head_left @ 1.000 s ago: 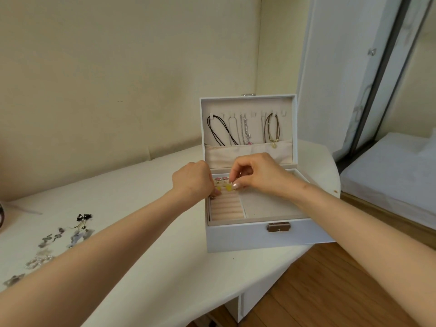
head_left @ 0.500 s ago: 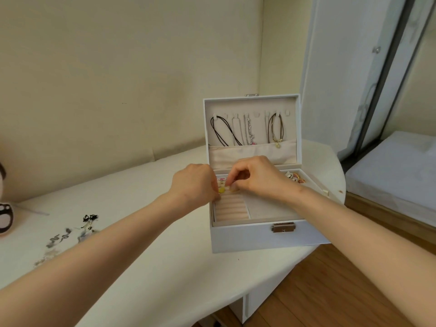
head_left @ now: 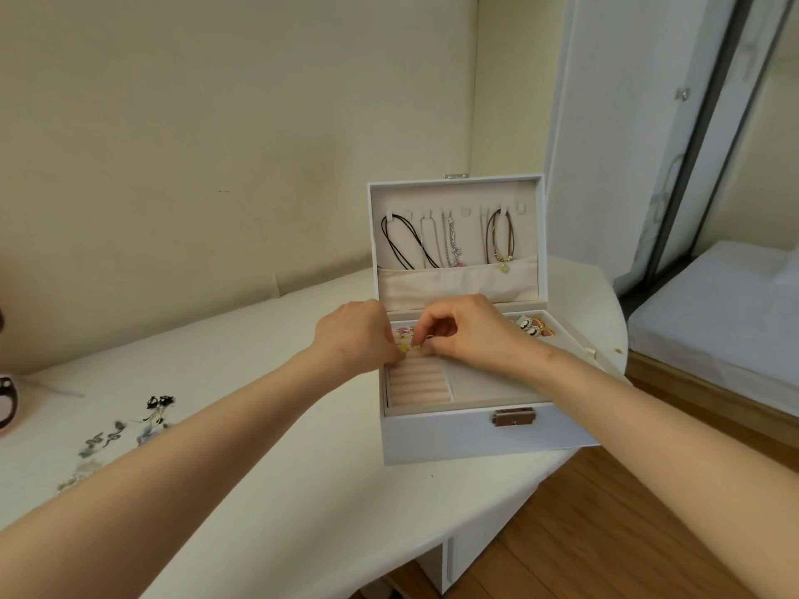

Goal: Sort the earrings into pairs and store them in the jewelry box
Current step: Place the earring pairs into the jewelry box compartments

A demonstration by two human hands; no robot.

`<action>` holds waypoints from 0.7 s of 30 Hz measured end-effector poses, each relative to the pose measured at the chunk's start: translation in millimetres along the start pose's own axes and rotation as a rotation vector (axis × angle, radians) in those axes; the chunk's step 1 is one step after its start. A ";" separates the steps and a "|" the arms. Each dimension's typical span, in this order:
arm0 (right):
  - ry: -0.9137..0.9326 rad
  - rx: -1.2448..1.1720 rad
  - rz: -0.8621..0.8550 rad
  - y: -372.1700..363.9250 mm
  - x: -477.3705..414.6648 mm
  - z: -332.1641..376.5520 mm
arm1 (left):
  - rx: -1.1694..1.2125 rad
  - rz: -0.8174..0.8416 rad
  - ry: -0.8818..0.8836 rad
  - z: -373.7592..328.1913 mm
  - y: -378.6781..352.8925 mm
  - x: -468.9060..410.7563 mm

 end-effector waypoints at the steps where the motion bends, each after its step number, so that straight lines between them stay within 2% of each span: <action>1: 0.001 -0.005 0.002 -0.1 0.2 -0.2 | 0.045 0.024 0.008 1.2 -0.4 -0.1; 6: 0.009 -0.017 0.004 -0.3 0.7 -0.6 | 0.196 0.080 0.018 9.1 -5.5 -3.1; 12: 0.004 -0.011 0.003 -1.0 -0.9 -1.7 | 0.122 0.015 -0.024 9.0 -4.0 -3.2; 21: 0.014 0.052 -0.009 -2.7 -3.9 1.2 | 0.058 0.015 -0.096 8.6 4.7 0.3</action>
Point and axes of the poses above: each hand's wrist, its own x-axis away from the middle knuckle, its own y-axis out of the back of the hand, z = x × y, the point moved 3 cm from there along -x, towards the middle knuckle, and after that the axes turned 11 degrees about z, right-handed, at the moved point
